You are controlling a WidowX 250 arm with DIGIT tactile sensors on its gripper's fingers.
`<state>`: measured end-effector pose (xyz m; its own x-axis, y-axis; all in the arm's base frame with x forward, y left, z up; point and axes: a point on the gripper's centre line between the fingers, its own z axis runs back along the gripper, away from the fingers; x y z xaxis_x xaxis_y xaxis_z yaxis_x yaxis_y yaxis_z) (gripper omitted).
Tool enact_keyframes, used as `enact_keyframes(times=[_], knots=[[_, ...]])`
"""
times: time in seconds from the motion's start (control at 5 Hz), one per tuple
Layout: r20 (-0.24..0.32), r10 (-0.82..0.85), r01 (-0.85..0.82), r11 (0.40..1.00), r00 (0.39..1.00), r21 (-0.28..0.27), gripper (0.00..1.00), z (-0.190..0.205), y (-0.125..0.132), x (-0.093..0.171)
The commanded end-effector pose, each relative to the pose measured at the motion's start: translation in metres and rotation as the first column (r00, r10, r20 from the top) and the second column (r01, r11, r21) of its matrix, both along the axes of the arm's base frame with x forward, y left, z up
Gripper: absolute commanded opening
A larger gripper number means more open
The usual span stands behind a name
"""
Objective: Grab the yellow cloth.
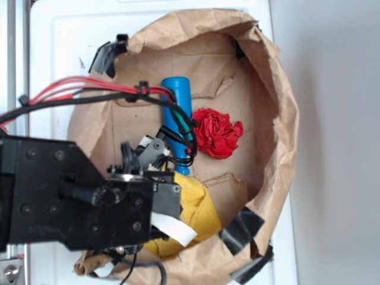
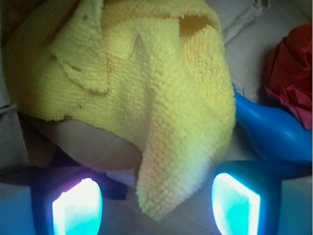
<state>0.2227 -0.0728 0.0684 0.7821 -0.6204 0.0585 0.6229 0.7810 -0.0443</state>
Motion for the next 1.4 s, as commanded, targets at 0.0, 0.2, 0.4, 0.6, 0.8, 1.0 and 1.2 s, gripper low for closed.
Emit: enact_keyframes(times=[0.0, 0.2, 0.4, 0.6, 0.8, 1.0, 1.2], knots=[[0.047, 0.026, -0.017, 0.984, 0.999, -0.178, 1.0, 0.084, 0.0, 0.01], [0.043, 0.007, 0.001, 0.986, 0.999, -0.165, 1.0, 0.107, 0.011, 0.004], [0.043, 0.024, -0.017, 0.988, 0.999, -0.151, 1.0, 0.098, 0.02, 0.019], [0.05, 0.09, -0.08, 0.981, 0.995, -0.178, 1.0, 0.101, 0.039, 0.042], [0.043, 0.179, -0.17, 0.971, 0.983, -0.17, 1.0, 0.098, 0.062, 0.062], [0.051, 0.199, -0.186, 0.964, 0.979, -0.192, 1.0, 0.099, 0.075, 0.066], [0.097, 0.179, -0.17, 0.981, 0.979, -0.096, 1.0, 0.073, 0.066, 0.067]])
